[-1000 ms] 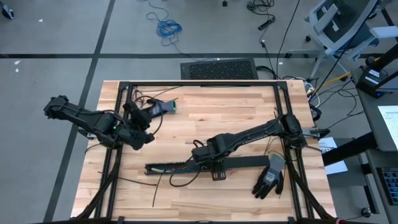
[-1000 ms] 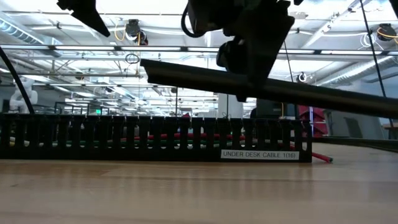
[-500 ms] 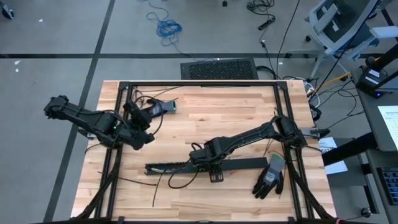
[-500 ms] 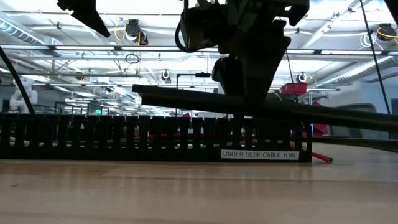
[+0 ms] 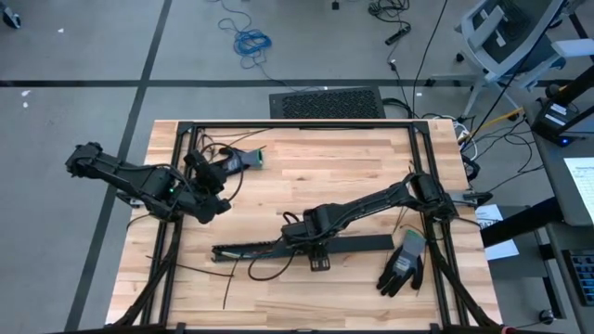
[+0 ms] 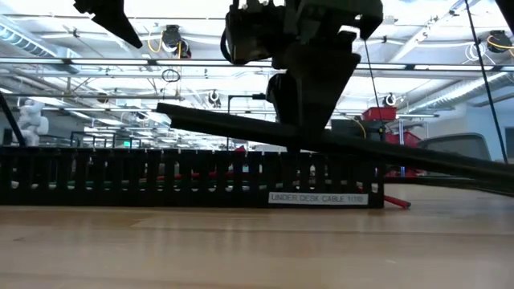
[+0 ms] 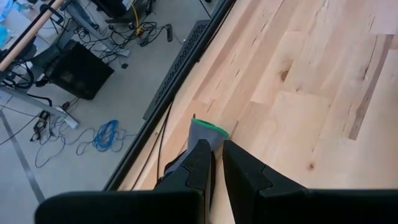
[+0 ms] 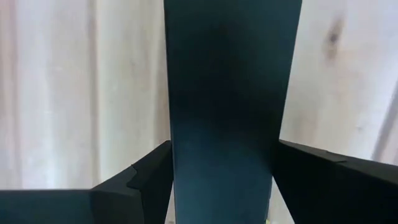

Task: Ziptie cables
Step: Close the black cable duct

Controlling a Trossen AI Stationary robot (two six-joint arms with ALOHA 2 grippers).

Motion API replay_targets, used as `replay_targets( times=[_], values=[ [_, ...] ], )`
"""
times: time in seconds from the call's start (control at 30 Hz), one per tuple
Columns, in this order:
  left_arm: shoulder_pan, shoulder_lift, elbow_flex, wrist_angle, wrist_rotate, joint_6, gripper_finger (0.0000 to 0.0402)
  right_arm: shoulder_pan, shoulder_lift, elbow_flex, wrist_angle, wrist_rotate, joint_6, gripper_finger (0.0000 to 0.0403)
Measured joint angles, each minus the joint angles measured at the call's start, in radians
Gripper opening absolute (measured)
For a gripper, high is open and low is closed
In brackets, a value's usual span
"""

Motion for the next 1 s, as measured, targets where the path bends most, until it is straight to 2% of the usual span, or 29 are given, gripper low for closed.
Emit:
replay_targets(
  times=[0.13, 0.37, 0.47, 0.6, 0.7, 0.9, 1.0],
  values=[
    [0.0, 0.0, 0.0, 0.0, 0.0, 0.0, 0.0041, -0.005, -0.003, 0.0, -0.03, 0.024, -0.002, 0.0225],
    [0.0, 0.0, 0.0, 0.0, 0.0, 0.0, 0.0041, -0.005, -0.009, 0.029, -0.136, 0.026, -0.055, 0.0218],
    [0.0, 0.001, -0.005, 0.011, 0.027, 0.0, 0.0041, -0.007, -0.009, 0.049, -0.172, 0.029, -0.078, 0.0221],
    [-0.003, 0.008, -0.078, 0.032, 0.142, 0.0, 0.0041, -0.017, -0.01, 0.052, -0.167, 0.031, -0.103, 0.0221],
    [-0.027, 0.007, -0.172, 0.108, 0.222, 0.0, 0.0041, -0.025, -0.01, 0.052, -0.165, 0.031, -0.106, 0.0221],
    [-0.085, 0.01, -0.314, 0.339, 0.237, -0.07, 0.0041, -0.037, -0.009, 0.052, -0.176, 0.022, -0.106, 0.0224],
    [-0.092, 0.025, -0.331, 0.363, 0.237, -0.109, 0.0041, -0.037, -0.005, 0.052, -0.179, -0.009, -0.123, 0.0223]
  ],
)
